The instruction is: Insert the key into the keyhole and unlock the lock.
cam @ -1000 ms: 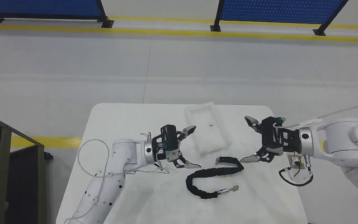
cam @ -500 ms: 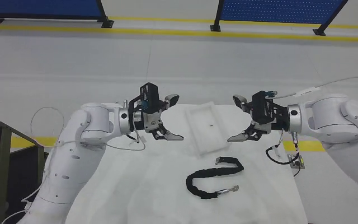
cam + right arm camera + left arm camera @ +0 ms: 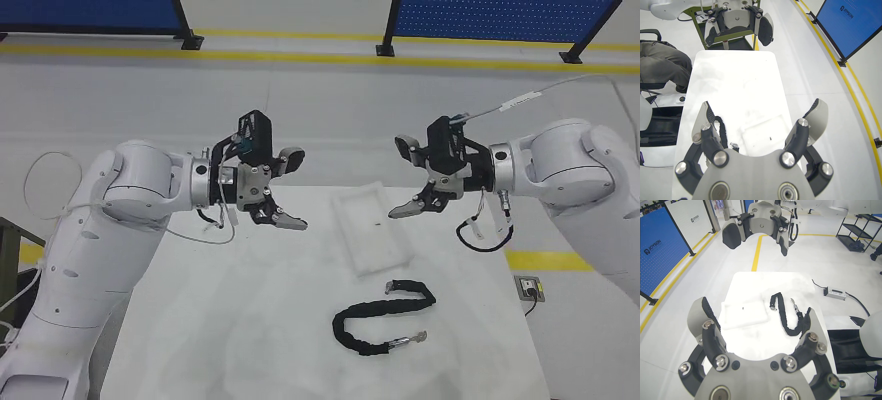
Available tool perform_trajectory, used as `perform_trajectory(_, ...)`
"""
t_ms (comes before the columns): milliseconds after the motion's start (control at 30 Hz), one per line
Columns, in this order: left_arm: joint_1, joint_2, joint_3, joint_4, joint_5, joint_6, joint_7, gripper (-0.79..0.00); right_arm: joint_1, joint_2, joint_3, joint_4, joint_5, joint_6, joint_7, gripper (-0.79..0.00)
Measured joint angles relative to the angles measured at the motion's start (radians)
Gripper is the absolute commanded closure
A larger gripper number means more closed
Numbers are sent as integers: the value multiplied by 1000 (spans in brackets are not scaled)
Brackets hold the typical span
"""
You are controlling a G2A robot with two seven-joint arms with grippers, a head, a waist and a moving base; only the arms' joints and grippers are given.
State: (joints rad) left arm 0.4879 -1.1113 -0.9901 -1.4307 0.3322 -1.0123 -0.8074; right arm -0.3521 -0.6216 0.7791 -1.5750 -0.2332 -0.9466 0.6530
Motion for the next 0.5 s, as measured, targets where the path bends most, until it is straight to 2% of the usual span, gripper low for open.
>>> perform_trajectory(167,-43,28,21,39,-42,0,0,-785,51,-27,-29,50,9,-28,14,-785)
perform_trajectory(500,-167,97,166,114,-165,0,0,-785,120,-61,-62,111,34,-66,44,-785)
